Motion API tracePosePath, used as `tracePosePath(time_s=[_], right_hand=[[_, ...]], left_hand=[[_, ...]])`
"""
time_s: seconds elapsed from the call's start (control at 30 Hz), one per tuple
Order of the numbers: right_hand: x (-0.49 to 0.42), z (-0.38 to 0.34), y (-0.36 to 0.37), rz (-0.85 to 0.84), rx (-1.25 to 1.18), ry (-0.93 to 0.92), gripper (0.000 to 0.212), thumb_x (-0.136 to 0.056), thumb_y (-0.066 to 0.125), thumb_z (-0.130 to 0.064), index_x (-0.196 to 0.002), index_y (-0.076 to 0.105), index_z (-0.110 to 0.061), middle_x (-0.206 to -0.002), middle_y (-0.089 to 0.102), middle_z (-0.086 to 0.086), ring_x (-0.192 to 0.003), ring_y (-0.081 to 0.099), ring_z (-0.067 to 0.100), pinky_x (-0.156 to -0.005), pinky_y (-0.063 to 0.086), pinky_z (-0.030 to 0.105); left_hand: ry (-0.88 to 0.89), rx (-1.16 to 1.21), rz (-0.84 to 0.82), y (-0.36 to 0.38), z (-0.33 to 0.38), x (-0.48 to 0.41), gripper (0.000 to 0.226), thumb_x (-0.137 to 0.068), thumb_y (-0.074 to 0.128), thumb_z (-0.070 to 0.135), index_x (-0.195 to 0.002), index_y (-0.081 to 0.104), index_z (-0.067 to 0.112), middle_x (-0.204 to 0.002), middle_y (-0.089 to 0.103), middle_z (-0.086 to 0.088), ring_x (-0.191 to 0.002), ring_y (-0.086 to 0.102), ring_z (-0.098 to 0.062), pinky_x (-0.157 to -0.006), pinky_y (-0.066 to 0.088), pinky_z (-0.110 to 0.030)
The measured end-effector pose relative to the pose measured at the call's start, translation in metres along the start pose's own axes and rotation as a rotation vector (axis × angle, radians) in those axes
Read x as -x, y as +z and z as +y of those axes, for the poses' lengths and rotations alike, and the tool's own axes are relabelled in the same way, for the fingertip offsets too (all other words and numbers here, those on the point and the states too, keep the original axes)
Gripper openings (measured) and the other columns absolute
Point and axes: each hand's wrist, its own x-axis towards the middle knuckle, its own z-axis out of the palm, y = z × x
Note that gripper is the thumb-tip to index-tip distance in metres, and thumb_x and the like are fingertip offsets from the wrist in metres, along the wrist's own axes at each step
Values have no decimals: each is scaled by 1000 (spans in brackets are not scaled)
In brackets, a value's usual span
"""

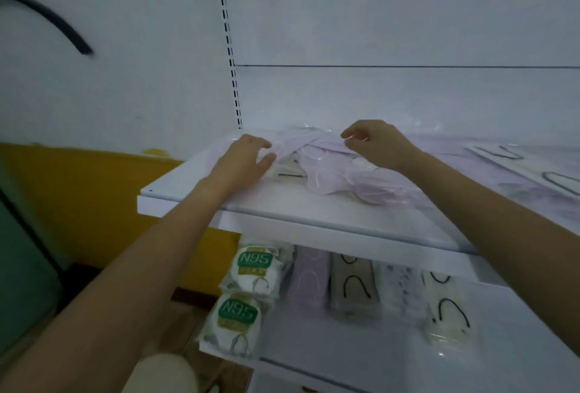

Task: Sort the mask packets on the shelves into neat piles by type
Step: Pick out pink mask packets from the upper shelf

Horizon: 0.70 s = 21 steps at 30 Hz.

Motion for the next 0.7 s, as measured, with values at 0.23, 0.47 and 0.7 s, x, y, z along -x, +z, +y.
tracePosePath(time_s=[0.23,0.47,0.7], right_hand=[[-87,-48,56,-190,115,225,45,-89,50,-52,-93,52,-7,-86,54,9,-79,54,24,-71,43,29],[-107,-59,83,-179,219,370,30,-79,70,-20,-94,47,-8,-72,52,6,-78,55,27,-59,43,28],[-103,-29,74,120,-416,284,35,-81,59,3,-109,55,-17,-98,51,5,-87,51,23,-64,45,24]], left_hand=[[-378,-227,-208,-17,-62,-34,67,-89,49,53,-139,34,11,-137,44,-17,-125,41,-36,-100,36,-39],[-301,27,-368,-42,-86,-70,78,-75,76,34,-139,36,12,-142,39,-7,-116,47,-24,-86,43,-31],[-327,413,-392,-45,-89,-89,48,-79,60,-13,-120,57,13,-77,50,-5,-63,51,-13,-57,49,-17]])
